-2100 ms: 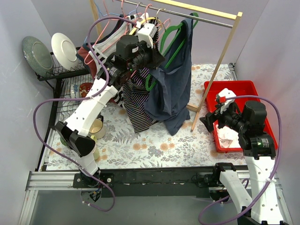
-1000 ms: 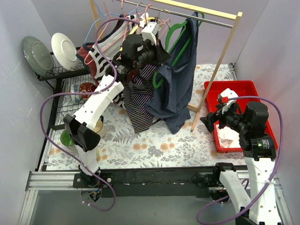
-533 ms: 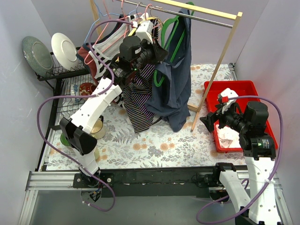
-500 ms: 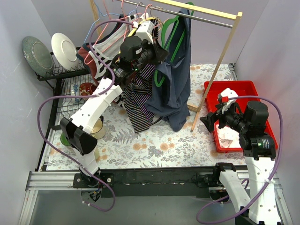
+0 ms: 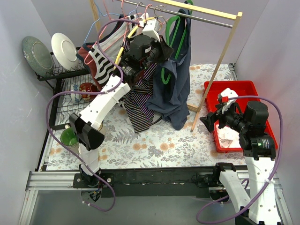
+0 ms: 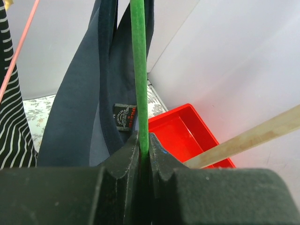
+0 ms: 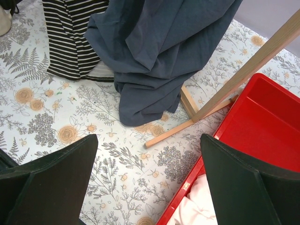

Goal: Place the tank top on the hanger

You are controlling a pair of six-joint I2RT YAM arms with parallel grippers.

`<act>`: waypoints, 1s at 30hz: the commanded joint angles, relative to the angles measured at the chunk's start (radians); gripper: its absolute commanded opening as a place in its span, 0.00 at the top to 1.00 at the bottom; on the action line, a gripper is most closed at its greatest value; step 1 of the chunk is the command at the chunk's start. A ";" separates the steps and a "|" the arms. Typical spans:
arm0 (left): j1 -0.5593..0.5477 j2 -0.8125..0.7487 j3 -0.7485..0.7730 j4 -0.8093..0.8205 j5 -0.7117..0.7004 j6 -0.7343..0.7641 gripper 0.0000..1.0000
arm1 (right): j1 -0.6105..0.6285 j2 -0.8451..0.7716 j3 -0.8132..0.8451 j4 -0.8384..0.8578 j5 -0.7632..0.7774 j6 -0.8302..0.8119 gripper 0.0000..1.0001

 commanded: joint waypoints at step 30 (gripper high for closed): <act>-0.015 -0.317 -0.218 0.055 0.109 0.079 0.26 | -0.002 -0.022 0.053 -0.016 0.046 -0.018 0.02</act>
